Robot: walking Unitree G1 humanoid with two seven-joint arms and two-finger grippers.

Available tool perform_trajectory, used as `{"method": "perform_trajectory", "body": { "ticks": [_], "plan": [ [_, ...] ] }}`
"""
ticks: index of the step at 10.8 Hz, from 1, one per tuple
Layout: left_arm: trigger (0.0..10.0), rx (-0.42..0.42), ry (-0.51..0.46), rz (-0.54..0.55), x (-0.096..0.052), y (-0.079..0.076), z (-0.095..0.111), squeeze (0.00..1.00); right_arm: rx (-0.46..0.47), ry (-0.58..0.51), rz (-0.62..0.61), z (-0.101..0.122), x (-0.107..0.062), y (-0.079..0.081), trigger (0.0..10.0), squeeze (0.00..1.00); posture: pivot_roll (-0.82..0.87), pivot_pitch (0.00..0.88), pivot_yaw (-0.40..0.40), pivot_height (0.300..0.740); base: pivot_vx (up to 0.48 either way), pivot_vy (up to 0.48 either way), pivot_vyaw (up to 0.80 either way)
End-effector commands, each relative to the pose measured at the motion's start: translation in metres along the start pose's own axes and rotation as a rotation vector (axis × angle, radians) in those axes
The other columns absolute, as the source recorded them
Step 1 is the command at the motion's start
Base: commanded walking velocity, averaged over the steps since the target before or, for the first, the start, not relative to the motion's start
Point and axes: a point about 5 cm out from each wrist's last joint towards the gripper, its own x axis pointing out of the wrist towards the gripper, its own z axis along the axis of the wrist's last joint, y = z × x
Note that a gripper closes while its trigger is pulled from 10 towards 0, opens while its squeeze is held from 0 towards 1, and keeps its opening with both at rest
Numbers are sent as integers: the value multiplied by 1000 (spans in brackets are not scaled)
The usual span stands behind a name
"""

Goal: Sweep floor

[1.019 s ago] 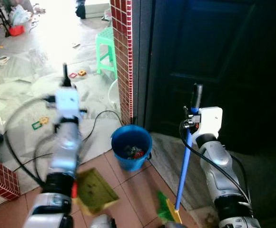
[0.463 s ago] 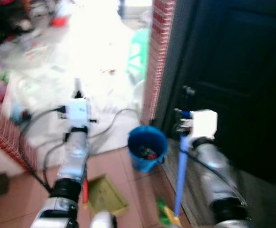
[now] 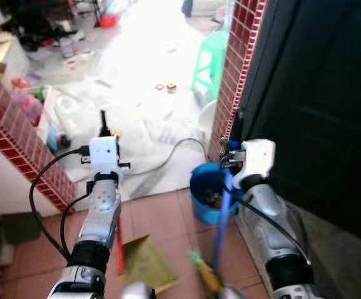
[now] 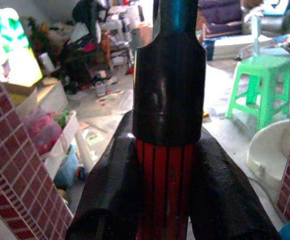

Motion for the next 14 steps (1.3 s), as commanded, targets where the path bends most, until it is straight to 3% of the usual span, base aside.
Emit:
{"method": "perform_trajectory", "body": {
  "ticks": [1,3,4,5,7,8,9,12,14],
  "plan": [
    [10000,-5,-48,-36,2,-9,10,0,1,-19,-24,4,0,-7,10000,0,-110,0,38,740,0,480,0],
    [10000,-10,-46,-36,3,-8,11,0,4,-23,-24,4,3,-7,10000,0,-108,0,37,740,0,480,0],
    [10000,-9,-47,-34,4,-8,12,0,18,-33,-24,5,3,-7,7451,0,-108,0,37,740,0,480,0],
    [10000,-8,-48,-32,5,-7,12,0,24,-39,-26,6,3,-7,0,0,-108,0,37,740,0,480,0],
    [10000,-9,-46,-24,6,-5,13,0,25,-46,-26,6,4,-7,0,0,-110,0,37,740,0,480,0],
    [10000,-11,-43,-22,7,-5,12,0,22,-46,-23,6,4,-7,3843,0,-110,0,37,740,0,480,0],
    [10000,-14,-43,-20,6,-5,12,0,40,-48,5,7,5,-4,10000,0,-107,0,34,740,0,480,0],
    [10000,-32,-43,-13,5,-5,13,0,39,-49,-2,7,4,-4,10000,0,-105,0,32,740,0,480,0],
    [10000,-45,-63,-21,3,-5,15,0,31,-46,-3,6,4,-4,10000,0,-105,0,33,740,0,0,0]
  ]
}}
